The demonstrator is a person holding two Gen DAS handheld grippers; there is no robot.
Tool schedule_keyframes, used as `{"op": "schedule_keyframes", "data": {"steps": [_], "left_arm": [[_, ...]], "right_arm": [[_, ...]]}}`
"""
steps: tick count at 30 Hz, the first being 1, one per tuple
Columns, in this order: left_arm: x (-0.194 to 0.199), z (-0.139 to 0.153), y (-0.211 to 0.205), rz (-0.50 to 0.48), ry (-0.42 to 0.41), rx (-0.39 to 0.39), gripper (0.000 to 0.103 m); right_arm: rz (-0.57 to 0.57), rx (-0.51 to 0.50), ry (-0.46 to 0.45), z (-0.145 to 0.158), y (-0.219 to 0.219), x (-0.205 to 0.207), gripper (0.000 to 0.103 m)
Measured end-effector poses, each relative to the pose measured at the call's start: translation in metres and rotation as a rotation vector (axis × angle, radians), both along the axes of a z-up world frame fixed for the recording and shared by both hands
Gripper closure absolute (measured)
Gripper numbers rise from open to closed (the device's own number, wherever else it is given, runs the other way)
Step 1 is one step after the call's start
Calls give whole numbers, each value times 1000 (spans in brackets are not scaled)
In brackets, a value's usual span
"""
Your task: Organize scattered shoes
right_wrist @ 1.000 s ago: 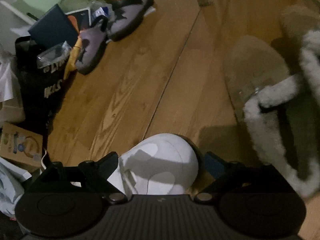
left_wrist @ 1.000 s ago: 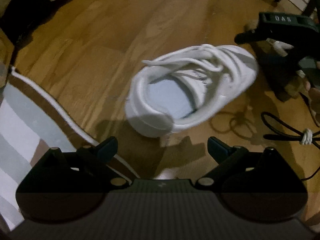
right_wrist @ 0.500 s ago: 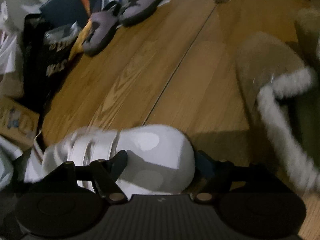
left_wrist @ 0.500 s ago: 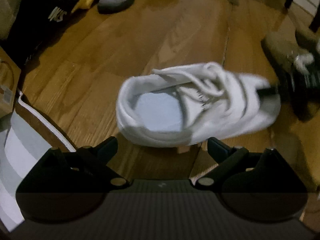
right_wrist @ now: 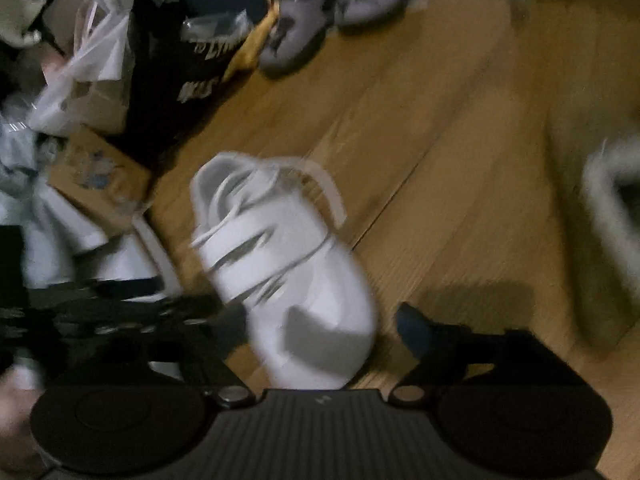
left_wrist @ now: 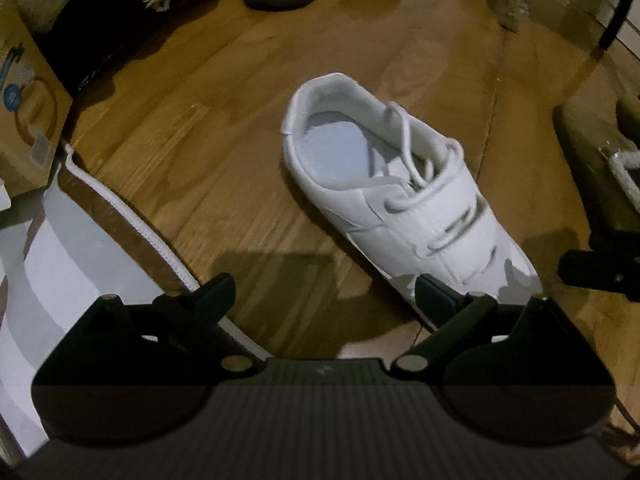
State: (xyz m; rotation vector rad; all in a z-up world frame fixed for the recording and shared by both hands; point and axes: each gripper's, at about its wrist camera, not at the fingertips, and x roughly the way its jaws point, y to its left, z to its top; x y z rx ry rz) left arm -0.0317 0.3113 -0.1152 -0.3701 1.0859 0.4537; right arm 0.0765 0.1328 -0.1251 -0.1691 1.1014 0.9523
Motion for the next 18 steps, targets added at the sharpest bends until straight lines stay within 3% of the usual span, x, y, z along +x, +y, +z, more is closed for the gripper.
{"op": "schedule_keyframes", "data": {"steps": [2,6,8,11,15,17,18], "left_arm": [[1,-1,5,17,-14,-8,5],[3,-11,7,-3,-74,16,0],[2,-17,10,-16,-104,-47,0],[1,-22,14,-29,-135,-80,0],[9,-27,10,-74,-167,-69,2],[15,-24,4,-104,-175,-62,18],[18,-20,-2,-136,-185,-47,22]], "right_arm": [[46,-27,-29,-6,11,-2,11],[104,-19,19,-29,26,-4,11],[72,-20,85,-44,30,0,9],[55,-32,64,-50,31,-9,9],[-17,-24,67,-51,24,-14,13],[-91,-25,97,-51,18,-16,16],[-123,-21,130,-51,14,-17,18]]}}
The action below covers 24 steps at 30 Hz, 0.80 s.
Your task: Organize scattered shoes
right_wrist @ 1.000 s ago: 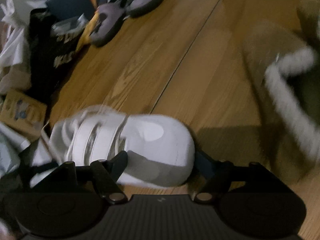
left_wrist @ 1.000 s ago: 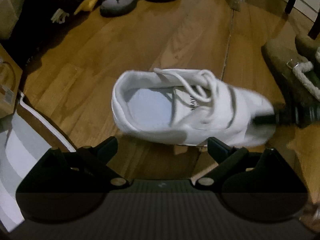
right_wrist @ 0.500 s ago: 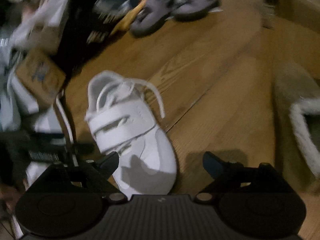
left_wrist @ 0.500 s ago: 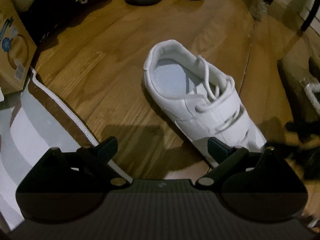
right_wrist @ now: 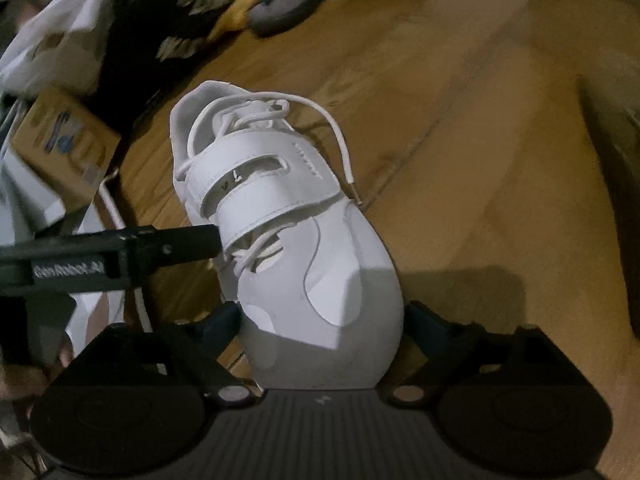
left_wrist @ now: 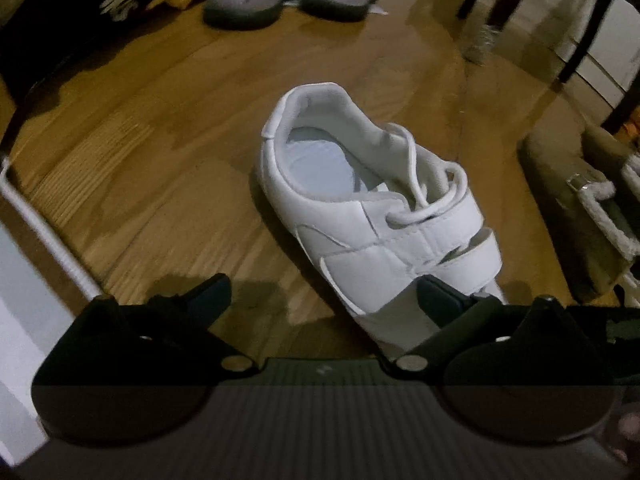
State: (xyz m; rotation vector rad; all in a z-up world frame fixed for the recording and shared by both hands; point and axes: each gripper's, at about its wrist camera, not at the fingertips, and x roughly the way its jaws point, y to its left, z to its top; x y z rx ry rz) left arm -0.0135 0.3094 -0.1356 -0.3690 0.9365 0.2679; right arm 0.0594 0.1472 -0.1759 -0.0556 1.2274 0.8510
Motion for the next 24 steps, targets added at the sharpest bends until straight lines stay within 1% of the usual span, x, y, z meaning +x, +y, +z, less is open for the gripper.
{"op": "schedule_keyframes", "data": {"steps": [1,2,3,4,6,7,8,9,10,12,13,15,18,19,21,22,23,24], "left_arm": [[5,5,-8,-43,-8,34,26],[8,8,-14,-76,-10,60,27],[10,9,-17,-91,-12,70,27],[13,10,-20,-107,-15,67,29],[17,11,-21,-122,-16,30,31],[18,11,-21,-130,-19,-1,31],[19,11,-22,-135,-18,-20,31],[19,12,-23,-139,-15,-36,31],[18,12,-25,-145,-1,-50,31],[16,13,-29,-153,8,-58,30],[13,13,-32,-154,15,-54,29],[10,10,-34,-163,32,-55,29],[9,0,-37,-186,75,-68,29],[9,-3,-38,-192,85,-67,29],[10,-6,-38,-197,92,-65,27],[11,-5,-37,-193,84,-67,24],[14,-7,-37,-210,93,-89,16],[17,-10,-37,-232,105,-115,9]], "right_arm": [[-32,5,35,0,-4,-1,22],[-64,10,69,-1,-8,-1,23],[-84,13,99,-1,-11,-2,28],[-102,22,147,-2,-13,-6,33],[-137,41,246,-2,-18,-14,39],[-155,50,296,-3,-20,-19,41],[-147,75,316,-1,-18,-23,45],[-133,105,319,2,-15,-28,54],[-118,135,320,5,-11,-33,58],[-119,125,265,11,-7,-37,56],[-129,88,218,16,-7,-40,56],[-142,75,190,20,-13,-40,56],[-180,64,113,30,-39,-42,52],[-190,42,61,34,-50,-43,52],[-187,30,23,35,-59,-39,52],[-196,33,10,36,-64,-35,48],[-206,37,-1,38,-69,-31,45],[-212,40,-1,39,-71,-28,37]]}}
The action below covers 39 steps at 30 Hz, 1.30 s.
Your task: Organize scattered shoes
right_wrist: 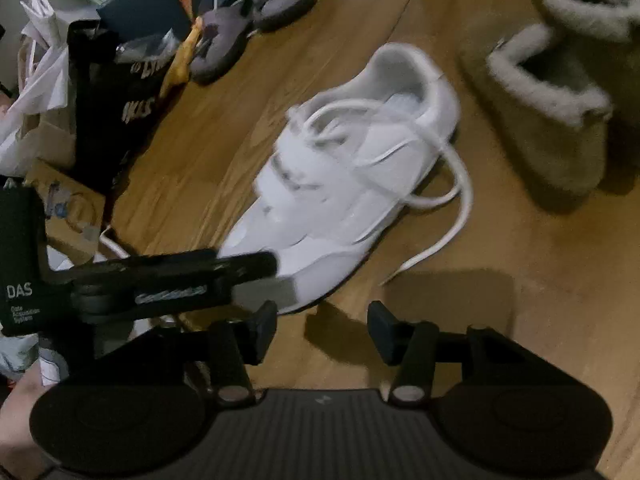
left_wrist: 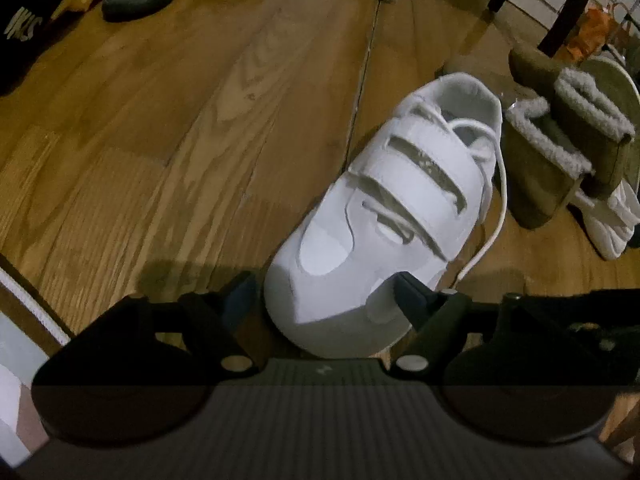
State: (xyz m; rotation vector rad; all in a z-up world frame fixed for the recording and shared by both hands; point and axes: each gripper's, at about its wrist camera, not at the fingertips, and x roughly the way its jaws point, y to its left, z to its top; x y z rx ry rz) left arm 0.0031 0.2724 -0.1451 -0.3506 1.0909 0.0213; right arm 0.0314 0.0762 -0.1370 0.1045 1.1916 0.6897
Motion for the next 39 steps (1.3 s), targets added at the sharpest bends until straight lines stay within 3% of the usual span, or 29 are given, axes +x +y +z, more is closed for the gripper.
{"op": "schedule_keyframes", "data": {"steps": [1,2,6,8,12,13,16,17,19,21,22,23,25,27,31,33,37,39], "left_arm": [[3,-3,0,-21,14,-25,0],[6,-5,0,-42,29,-51,0],[1,-7,-18,-69,23,17,3],[-6,-5,-23,-62,9,37,20],[-20,0,-19,6,-8,-33,33],[-24,2,-18,23,-13,-50,42],[-26,15,-21,0,13,-27,60],[-26,23,-21,-3,17,-16,60],[-26,41,-22,-1,2,-5,55],[-24,63,-26,-1,-27,10,32],[-20,76,-32,0,-53,12,5],[-18,87,-38,6,-87,2,0],[-8,96,-52,-2,-124,-37,0],[5,103,-69,-20,-143,-88,0],[43,103,-118,-69,-151,-124,0],[57,102,-134,-88,-139,-142,0],[105,90,-140,-73,10,-398,0],[126,92,-140,-36,9,-449,0]], "right_arm": [[-23,11,6,2,-3,6,32],[-36,20,8,3,-6,10,31],[-64,45,20,4,-18,16,27],[-70,53,38,1,-30,16,27],[-101,40,53,-3,-52,15,27],[-121,36,47,-3,-59,14,27],[-188,44,7,3,-79,10,27],[-211,49,-11,7,-88,9,27],[-242,62,-55,15,-102,8,27],[-257,70,-101,23,-115,6,27],[-256,71,-125,27,-121,6,27],[-228,65,-140,30,-125,6,27],[-171,57,-164,33,-134,6,27],[-171,127,-161,32,-154,5,27],[-245,256,-89,23,-188,11,27],[-272,271,-90,22,-199,15,27],[-298,288,-130,26,-220,22,26],[-315,311,-131,24,-228,23,26]]}}
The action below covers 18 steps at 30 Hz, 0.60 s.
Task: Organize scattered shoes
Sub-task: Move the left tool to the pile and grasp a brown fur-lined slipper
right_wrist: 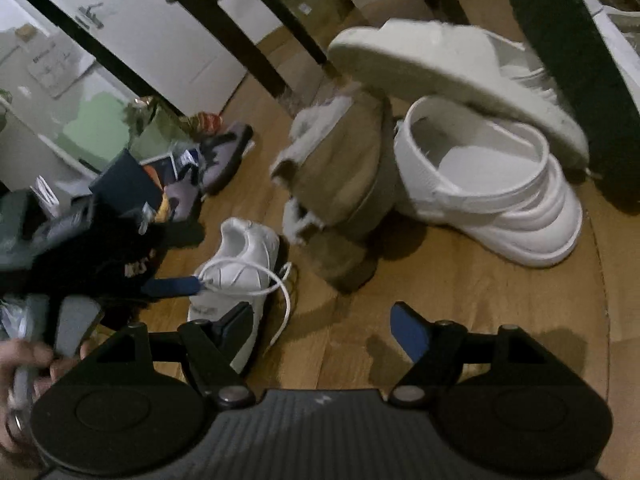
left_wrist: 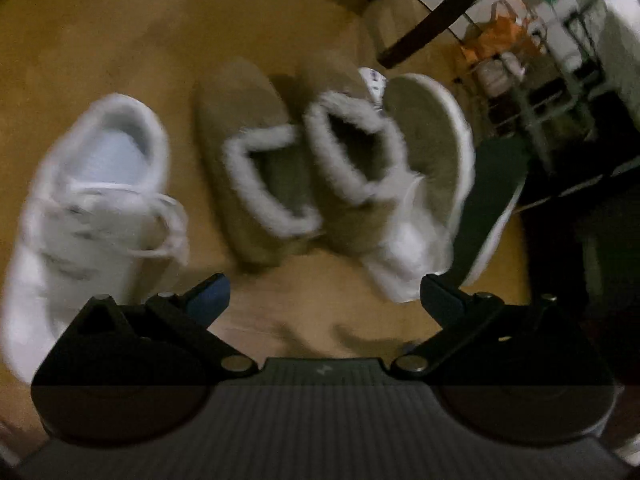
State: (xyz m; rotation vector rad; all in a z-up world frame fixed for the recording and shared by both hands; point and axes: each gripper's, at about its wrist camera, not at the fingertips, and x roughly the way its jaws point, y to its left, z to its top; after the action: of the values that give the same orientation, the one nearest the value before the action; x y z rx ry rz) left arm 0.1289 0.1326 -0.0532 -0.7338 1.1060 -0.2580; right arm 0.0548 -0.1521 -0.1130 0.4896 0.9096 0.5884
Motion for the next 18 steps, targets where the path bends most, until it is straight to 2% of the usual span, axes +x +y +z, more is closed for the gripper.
{"op": "schedule_keyframes", "data": {"steps": [3,5,8,10,14,15,17,18], "left_arm": [[25,7,-10,-4,-52,18,0],[51,8,-29,-115,-88,58,0],[64,1,-48,-125,-101,172,0],[68,-11,-53,-115,-90,162,0],[82,-55,-59,-114,134,97,2],[81,-58,-59,-101,134,87,3],[74,-56,-61,-104,45,83,30],[72,-55,-62,-103,31,104,35]], "right_arm": [[-23,28,9,-7,-9,6,26],[-31,28,13,-10,-13,10,26],[-26,26,11,-12,-16,10,26],[-26,33,12,-12,-16,9,25],[-24,37,27,-17,-14,9,24],[-23,32,32,-19,-13,9,24],[-21,23,38,-21,-11,8,24],[-20,19,38,-21,-11,6,24]]}}
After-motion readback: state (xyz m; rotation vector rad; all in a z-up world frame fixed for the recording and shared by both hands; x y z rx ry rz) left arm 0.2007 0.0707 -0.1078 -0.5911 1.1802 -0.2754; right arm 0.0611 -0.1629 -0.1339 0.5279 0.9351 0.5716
